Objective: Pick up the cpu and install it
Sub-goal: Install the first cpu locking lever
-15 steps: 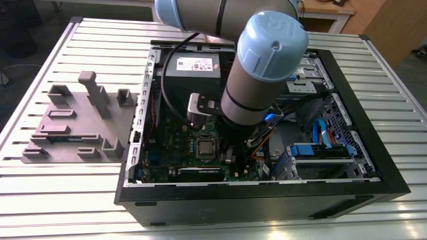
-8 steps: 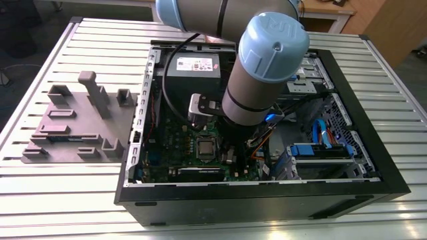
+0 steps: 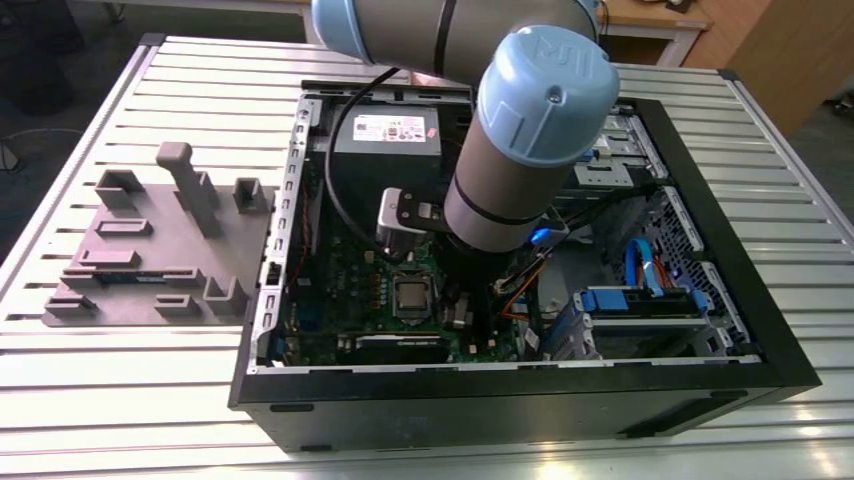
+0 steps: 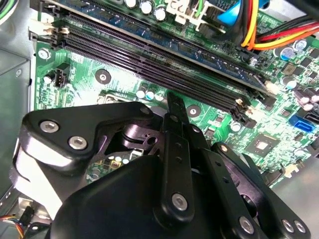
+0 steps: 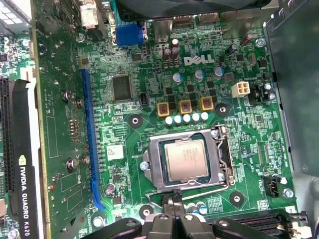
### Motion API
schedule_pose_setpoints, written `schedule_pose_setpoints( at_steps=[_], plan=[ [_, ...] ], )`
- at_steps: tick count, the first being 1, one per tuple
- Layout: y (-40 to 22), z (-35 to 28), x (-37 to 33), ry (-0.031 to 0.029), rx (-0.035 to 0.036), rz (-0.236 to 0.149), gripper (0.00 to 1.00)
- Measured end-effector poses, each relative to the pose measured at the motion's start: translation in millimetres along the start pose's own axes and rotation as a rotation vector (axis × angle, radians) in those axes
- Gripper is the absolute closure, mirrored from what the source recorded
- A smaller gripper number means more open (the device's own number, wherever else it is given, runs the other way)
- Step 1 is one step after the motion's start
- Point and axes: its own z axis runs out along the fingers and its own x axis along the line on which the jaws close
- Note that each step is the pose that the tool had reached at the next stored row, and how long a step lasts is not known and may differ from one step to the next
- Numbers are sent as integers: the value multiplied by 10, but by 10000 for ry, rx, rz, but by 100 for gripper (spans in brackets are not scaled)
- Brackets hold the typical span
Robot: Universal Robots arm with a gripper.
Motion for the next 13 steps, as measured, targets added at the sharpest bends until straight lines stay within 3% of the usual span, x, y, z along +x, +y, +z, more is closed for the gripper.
schedule_pose_setpoints(
  at_steps=[6, 13],
  plan=[
    [12, -131, -3, -5, -4, 0, 90],
    [9, -133, -4, -13, -5, 0, 90]
  ],
)
